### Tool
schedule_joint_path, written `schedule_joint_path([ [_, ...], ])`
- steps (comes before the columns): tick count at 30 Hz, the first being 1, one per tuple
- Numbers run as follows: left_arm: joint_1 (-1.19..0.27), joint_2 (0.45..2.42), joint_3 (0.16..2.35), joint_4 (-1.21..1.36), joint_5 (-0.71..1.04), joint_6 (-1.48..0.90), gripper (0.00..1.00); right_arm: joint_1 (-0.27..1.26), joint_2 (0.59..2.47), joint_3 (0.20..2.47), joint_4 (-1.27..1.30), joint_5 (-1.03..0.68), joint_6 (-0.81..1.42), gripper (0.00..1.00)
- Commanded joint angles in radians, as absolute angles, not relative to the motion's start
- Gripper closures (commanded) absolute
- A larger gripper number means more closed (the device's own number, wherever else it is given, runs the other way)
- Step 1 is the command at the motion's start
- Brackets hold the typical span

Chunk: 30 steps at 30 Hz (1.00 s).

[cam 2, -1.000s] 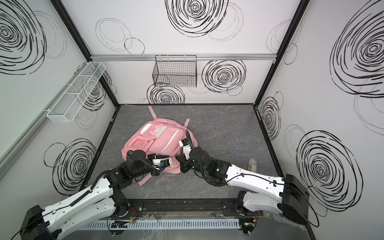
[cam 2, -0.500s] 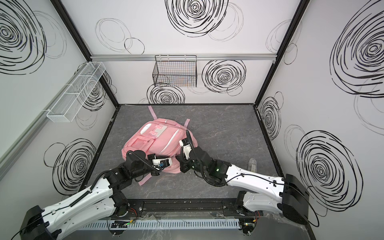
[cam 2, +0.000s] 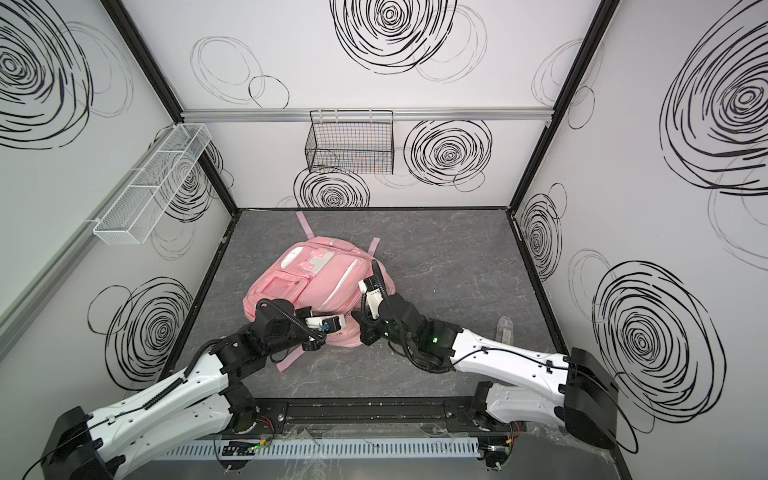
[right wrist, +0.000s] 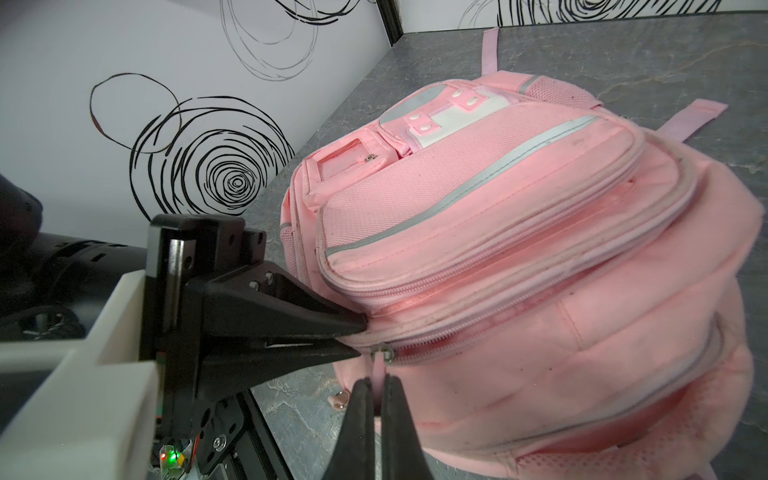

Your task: Pack the student bag

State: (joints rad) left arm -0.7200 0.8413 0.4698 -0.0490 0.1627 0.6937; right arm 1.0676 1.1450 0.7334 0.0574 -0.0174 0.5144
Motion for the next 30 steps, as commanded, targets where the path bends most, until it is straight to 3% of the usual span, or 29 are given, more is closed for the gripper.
schedule_joint_path([
  [1, -0.72, 0.84, 0.489, -0.056, 0.152, 0.709, 1.0, 1.056, 1.084, 0.759, 0.145, 0.054, 0.486, 1.0],
  [13, -0.704, 0.787, 0.472, -0.038, 0.162, 0.716, 1.0, 0.833, 1.02, 0.652, 0.123, 0.05, 0.415, 1.0],
  [30, -0.695, 0.709, 0.43, -0.004, 0.079, 0.728, 1.0, 0.601, 1.109, 0.673, 0.196, -0.004, 0.315, 1.0],
])
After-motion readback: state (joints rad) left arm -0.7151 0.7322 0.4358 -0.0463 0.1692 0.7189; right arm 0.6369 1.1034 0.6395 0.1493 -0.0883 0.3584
